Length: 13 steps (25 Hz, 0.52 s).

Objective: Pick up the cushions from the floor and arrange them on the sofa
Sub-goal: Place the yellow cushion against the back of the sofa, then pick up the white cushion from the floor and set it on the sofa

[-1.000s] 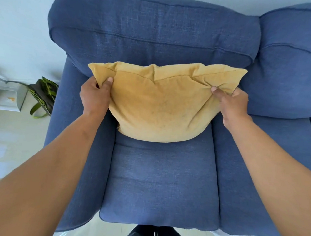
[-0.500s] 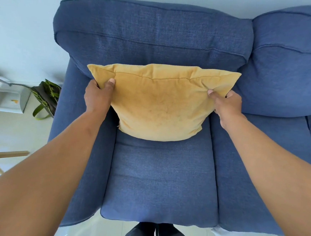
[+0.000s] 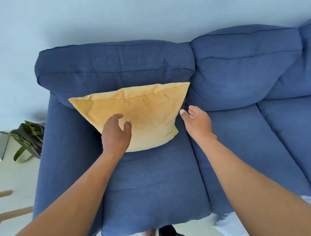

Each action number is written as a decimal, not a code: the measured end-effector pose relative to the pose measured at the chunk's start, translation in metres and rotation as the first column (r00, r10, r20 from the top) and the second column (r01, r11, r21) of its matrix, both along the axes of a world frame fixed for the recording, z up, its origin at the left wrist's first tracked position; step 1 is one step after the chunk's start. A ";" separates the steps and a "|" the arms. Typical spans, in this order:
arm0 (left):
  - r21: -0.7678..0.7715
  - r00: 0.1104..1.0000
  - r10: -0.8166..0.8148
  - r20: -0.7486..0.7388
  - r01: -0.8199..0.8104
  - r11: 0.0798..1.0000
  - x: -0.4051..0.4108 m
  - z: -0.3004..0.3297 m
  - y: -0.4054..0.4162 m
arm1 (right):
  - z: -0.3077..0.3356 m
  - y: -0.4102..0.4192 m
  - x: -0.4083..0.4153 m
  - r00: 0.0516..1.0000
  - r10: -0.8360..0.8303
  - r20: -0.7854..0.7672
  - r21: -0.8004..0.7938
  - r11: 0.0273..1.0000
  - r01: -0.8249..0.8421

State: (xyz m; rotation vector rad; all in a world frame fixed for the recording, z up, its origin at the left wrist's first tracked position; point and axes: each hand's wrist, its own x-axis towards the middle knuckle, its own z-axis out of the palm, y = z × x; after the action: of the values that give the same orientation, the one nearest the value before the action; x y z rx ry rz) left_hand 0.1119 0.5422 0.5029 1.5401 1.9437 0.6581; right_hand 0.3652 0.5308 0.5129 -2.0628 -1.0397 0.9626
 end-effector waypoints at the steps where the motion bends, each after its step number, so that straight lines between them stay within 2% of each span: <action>1: 0.000 0.997 -0.081 -0.008 0.081 0.997 0.010 0.003 -0.004 | 0.005 -0.012 0.001 0.999 0.011 0.030 0.001 1.000 -0.011; 6: 0.016 0.885 -0.459 -0.071 0.462 0.887 0.061 0.011 -0.037 | 0.019 -0.083 0.005 0.984 0.037 0.175 -0.066 0.998 -0.026; 13: -0.021 0.612 -0.774 -0.164 0.782 0.622 0.135 0.015 -0.097 | 0.021 -0.203 0.039 0.927 -0.056 0.371 -0.102 0.990 0.100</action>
State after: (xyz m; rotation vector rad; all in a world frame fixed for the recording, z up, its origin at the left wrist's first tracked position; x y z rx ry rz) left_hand 0.2467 0.4455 0.5180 2.2908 1.1155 0.1910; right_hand 0.4041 0.3275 0.5340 -2.4278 -1.0949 0.6220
